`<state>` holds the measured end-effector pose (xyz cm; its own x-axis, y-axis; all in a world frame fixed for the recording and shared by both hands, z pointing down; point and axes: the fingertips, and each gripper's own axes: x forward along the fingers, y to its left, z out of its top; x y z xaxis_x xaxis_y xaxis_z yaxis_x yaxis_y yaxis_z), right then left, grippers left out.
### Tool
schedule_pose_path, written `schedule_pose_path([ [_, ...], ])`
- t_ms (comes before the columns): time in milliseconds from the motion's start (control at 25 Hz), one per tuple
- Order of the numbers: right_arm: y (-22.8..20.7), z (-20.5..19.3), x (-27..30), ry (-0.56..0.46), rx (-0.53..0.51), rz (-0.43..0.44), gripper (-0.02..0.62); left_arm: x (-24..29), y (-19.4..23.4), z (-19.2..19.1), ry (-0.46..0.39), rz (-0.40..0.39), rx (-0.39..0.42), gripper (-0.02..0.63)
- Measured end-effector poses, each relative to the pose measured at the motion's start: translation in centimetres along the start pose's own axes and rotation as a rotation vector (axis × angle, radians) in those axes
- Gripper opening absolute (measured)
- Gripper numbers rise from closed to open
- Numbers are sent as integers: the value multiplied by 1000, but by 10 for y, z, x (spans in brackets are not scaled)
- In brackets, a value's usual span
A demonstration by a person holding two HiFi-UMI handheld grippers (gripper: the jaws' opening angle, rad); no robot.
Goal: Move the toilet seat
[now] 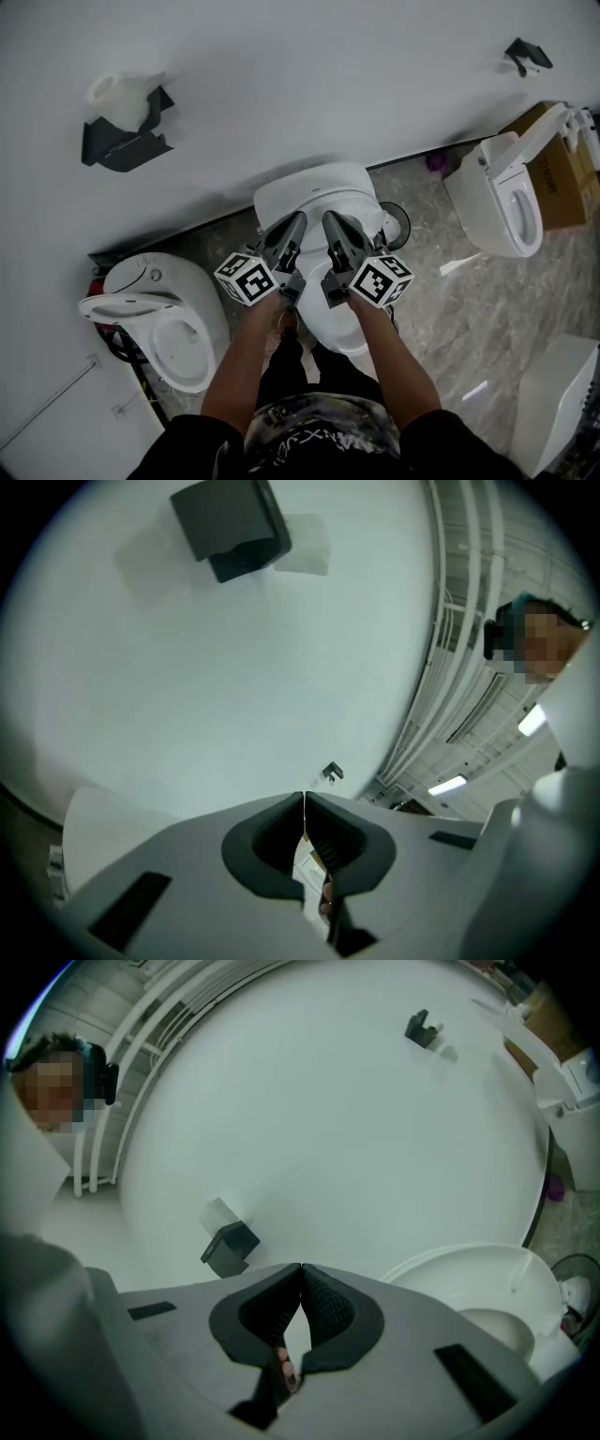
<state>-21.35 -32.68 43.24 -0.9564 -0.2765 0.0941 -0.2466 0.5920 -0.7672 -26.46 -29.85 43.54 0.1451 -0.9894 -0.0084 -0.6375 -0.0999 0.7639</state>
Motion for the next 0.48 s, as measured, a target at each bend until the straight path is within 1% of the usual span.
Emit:
schedule_pose_path([
  [200, 26, 22, -9, -21, -145, -9, 5, 4, -36, 19, 51, -32, 203, 25],
  [480, 63, 51, -28, -48, -306, -17, 4, 8, -92, 41, 92, -94, 414, 25],
])
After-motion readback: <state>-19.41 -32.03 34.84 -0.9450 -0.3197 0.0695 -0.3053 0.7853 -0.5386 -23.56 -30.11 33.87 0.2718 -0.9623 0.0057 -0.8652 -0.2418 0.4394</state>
